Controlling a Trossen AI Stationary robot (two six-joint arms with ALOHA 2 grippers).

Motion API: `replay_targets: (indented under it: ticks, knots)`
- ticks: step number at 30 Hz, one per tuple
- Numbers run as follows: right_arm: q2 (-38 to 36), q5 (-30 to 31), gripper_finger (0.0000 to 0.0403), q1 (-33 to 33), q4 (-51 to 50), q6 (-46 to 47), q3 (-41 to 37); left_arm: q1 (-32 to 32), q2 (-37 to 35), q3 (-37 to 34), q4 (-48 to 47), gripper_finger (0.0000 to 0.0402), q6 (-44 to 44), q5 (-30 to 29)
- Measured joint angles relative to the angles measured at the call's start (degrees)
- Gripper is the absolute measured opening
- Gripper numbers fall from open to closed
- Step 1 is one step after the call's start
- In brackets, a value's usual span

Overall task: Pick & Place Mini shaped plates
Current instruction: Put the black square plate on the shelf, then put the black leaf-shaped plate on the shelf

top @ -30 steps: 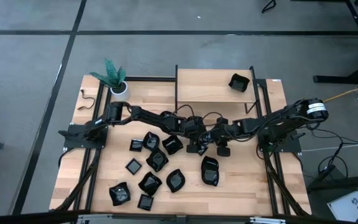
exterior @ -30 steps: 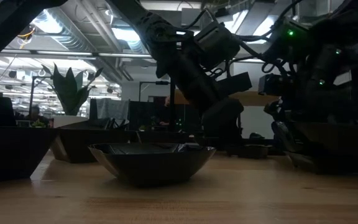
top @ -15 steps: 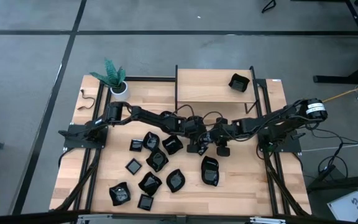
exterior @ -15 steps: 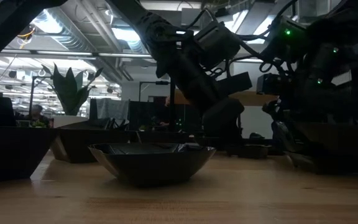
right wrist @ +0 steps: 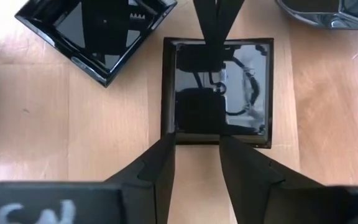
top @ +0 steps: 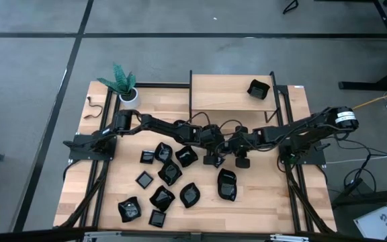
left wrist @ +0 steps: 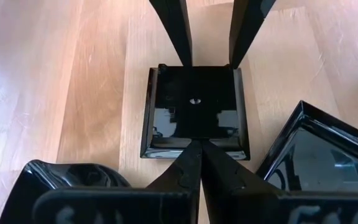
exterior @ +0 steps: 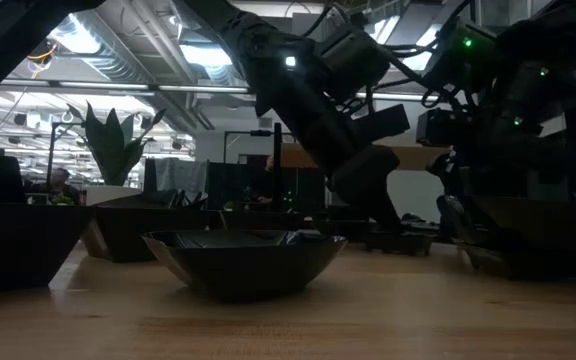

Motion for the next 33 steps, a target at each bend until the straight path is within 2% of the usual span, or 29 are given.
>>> replay_targets:
  ticks: [8,13,19,24,33]
  knots:
    - [-0.02,0.12,0.0128,0.02,-2.27,0.25,1.58,-0.18,-1.72,0.13,-0.58,0.0002,-0.4,-0.23]
    - [-0.37,3.29,0.0128,0.07,-0.27,-1.81,3.88,-1.56,-2.3,0.33,1.49,0.0002,-0.3,1.29]
    - [-0.35,2.45,0.0128,0.48,-0.18,-2.14,4.07,-2.6,-2.23,0.37,1.96,0.0002,1.13,-0.84]
    - [-0.35,2.27,0.0128,1.64,0.49,-2.47,4.07,-2.75,-2.18,0.35,2.24,0.0002,1.77,-0.38]
    - [-0.35,-1.11,0.0128,3.79,1.84,-0.63,4.07,-4.49,-2.15,0.28,2.89,0.0003,2.22,-1.46]
